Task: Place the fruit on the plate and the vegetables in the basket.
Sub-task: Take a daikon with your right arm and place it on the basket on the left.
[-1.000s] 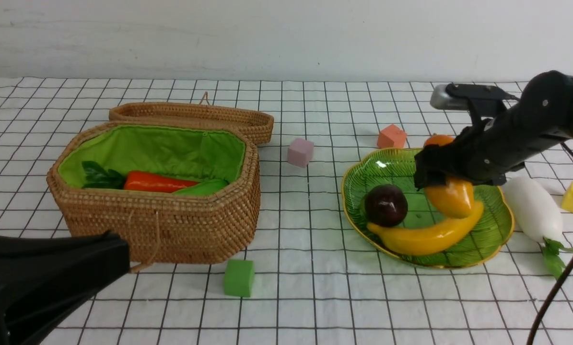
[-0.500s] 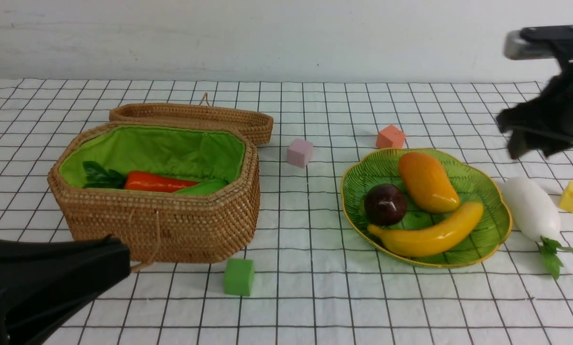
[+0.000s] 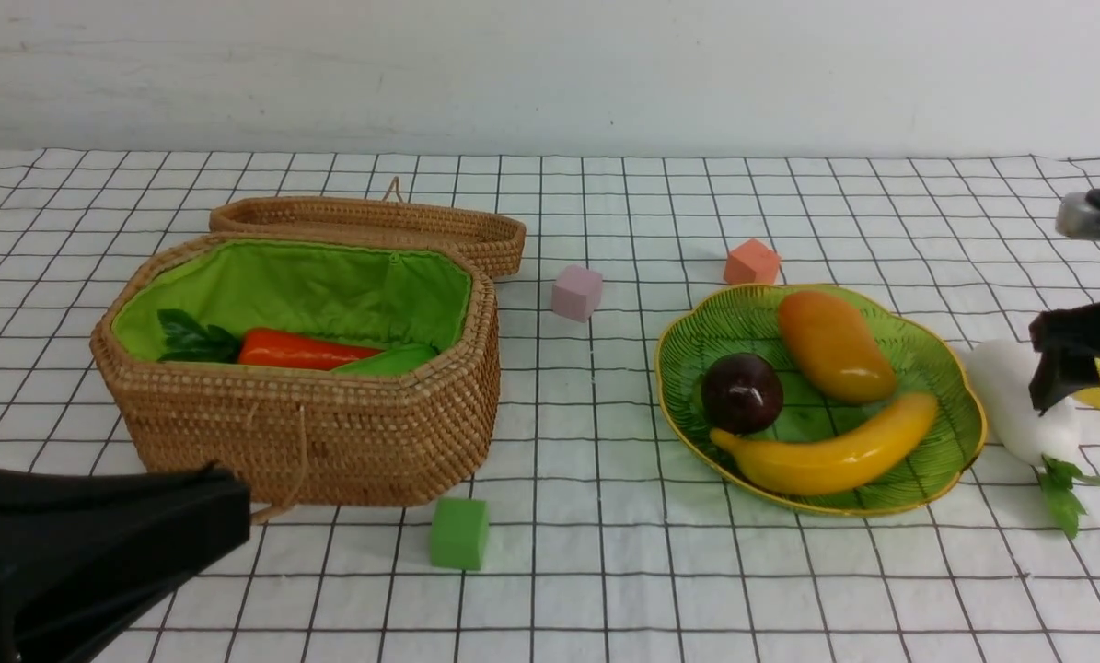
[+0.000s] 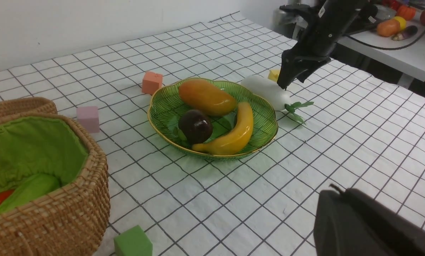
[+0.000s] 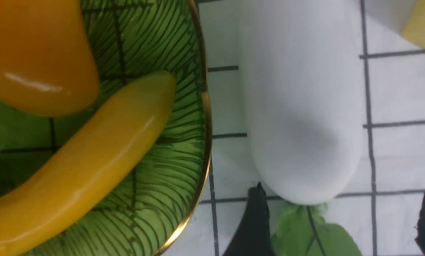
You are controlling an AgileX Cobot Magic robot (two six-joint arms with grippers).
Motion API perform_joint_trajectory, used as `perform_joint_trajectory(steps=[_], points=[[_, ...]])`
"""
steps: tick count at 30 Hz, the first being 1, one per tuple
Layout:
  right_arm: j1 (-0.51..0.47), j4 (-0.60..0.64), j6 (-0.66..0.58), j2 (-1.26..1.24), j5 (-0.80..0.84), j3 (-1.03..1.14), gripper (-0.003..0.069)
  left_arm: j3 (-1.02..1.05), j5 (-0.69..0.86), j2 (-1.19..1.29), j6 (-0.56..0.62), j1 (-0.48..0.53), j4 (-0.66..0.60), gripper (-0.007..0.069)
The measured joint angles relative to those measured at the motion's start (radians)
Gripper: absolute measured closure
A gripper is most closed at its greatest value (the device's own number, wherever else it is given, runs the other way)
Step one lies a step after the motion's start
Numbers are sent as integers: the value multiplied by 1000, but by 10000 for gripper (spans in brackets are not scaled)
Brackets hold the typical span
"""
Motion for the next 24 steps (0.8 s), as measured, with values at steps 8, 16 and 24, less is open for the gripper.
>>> perform_joint_trajectory(steps=[8,16,24], points=[[0,5,-35,86,-76,0,80,0,8,0,1,0,0,638],[0,31,-60,166,-132,0,85,0,9,0,1,0,0,636],[0,32,-64,172,-143,-5,139,0,9,0,1,0,1,636]])
